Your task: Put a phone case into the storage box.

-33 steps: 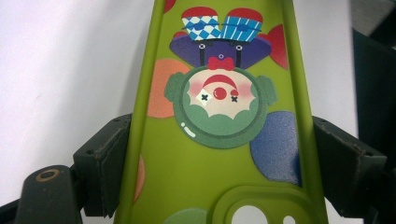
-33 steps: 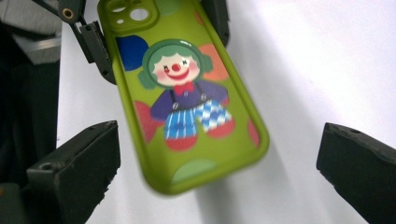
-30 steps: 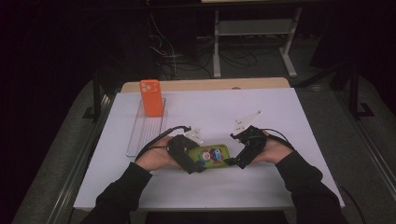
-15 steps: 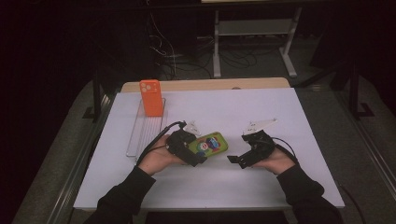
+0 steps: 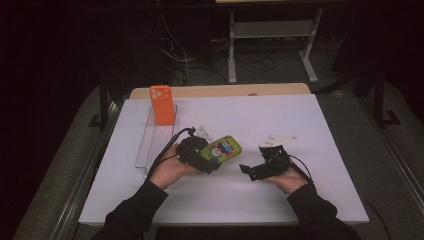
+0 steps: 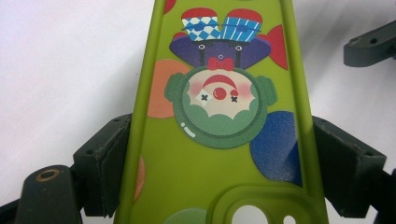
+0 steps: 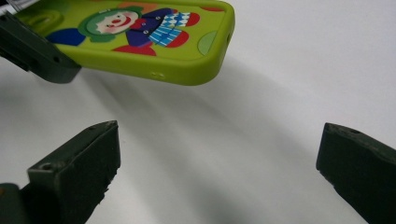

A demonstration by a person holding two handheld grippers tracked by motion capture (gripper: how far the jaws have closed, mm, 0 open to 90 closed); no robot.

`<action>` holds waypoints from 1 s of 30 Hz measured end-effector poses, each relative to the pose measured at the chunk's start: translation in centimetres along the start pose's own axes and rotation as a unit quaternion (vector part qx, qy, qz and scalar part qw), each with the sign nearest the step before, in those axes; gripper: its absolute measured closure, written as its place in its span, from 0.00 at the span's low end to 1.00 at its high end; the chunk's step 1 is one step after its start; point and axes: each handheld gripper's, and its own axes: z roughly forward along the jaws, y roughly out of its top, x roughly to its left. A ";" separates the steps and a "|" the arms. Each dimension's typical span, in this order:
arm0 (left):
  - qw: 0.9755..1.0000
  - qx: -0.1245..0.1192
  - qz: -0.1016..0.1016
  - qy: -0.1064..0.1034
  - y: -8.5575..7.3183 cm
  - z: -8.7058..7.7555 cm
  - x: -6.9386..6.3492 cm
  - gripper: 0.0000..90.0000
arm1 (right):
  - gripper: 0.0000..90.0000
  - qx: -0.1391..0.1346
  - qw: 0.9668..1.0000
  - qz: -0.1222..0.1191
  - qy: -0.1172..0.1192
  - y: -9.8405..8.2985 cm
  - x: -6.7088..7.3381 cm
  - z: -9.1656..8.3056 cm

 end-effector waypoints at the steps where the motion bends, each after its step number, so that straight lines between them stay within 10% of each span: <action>1: 1.000 0.000 -0.001 0.000 0.0 0.0 0.0 0.17 | 0.00 0.002 1.000 -0.002 -0.004 0.0 0.1 0.0; 19: 1.000 0.001 -0.001 -0.007 -0.1 0.1 0.0 0.17 | 0.00 -0.011 0.987 -0.141 -0.076 0.1 1.4 0.0; 30: 1.000 0.001 0.004 -0.009 0.0 0.2 0.0 0.17 | 0.00 -0.011 0.962 -0.247 -0.115 -0.2 2.7 0.2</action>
